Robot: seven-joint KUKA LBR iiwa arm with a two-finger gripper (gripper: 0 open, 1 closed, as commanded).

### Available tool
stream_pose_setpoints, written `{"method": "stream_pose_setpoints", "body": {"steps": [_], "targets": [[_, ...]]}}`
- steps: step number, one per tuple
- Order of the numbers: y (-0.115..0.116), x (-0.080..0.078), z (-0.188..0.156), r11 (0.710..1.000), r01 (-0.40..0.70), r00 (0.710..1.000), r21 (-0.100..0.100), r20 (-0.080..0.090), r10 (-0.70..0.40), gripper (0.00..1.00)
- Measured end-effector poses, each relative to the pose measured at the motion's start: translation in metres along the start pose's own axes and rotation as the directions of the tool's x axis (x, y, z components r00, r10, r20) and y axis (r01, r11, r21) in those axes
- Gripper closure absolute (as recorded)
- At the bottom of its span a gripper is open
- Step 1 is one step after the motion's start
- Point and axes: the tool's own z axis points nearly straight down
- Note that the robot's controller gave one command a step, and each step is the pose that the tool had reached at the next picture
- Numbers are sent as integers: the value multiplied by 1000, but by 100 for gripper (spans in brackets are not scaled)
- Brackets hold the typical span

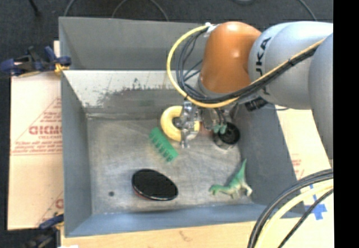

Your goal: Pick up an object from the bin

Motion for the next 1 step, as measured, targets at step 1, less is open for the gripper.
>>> {"method": "stream_pose_setpoints", "body": {"steps": [1], "targets": [[-2, -3, -18, 1000, 8, 1000, 0, 9, -8, 100]]}}
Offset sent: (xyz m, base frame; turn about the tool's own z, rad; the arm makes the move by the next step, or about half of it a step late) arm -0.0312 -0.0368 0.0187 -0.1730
